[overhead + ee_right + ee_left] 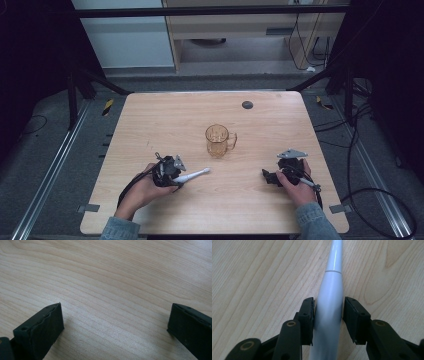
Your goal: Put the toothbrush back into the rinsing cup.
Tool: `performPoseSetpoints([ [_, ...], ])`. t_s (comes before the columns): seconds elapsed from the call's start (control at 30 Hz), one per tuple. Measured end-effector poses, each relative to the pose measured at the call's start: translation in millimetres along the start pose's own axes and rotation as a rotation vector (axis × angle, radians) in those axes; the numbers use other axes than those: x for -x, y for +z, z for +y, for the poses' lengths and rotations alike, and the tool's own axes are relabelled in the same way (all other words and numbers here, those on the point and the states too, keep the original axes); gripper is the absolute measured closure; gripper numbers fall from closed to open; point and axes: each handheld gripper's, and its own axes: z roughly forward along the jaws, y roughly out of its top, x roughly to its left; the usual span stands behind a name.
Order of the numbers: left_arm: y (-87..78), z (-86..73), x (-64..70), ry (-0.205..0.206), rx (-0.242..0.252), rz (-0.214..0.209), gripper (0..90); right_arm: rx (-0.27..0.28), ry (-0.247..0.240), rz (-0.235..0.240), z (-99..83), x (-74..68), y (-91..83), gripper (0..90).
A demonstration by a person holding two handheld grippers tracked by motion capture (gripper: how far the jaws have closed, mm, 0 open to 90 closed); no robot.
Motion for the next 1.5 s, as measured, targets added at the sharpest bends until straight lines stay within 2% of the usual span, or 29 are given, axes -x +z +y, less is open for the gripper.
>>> performPoseSetpoints([
  [0.2,0.3,-0.1,-3.0,-0.016,0.002,-0.021,65.5,0.0,0.0,0.0,0.0,0.0,0.0,0.3],
  [0.3,-1.3,0.6,-3.1,-0.023,-0.006,-0.015,66.2,0.0,0.0,0.0,0.0,0.0,0.0,0.4],
  [0.4,-8.5,2.7,-3.0,-0.03,0.025,-0.004,66.4,0.0,0.0,0.0,0.0,0.0,0.0,0.3],
  [0.6,-22.2,3.2,-5.1,-0.067,0.092,0.046,66.5,0.001,0.0,0.0,0.0,0.0,0.1,0.3],
  [0.87,-32.8,0.0,-9.1,-0.108,0.161,0.07,66.5,0.001,0.001,0.001,0.1,0.0,0.1,0.3],
  [1.2,-38.9,-0.2,-9.1,-0.141,0.209,0.098,66.6,0.0,0.001,0.001,0.1,-0.1,0.1,0.3],
  [1.5,-48.9,6.7,-7.6,-0.15,0.248,0.123,66.6,0.0,-0.001,0.001,0.1,0.1,0.0,0.3],
])
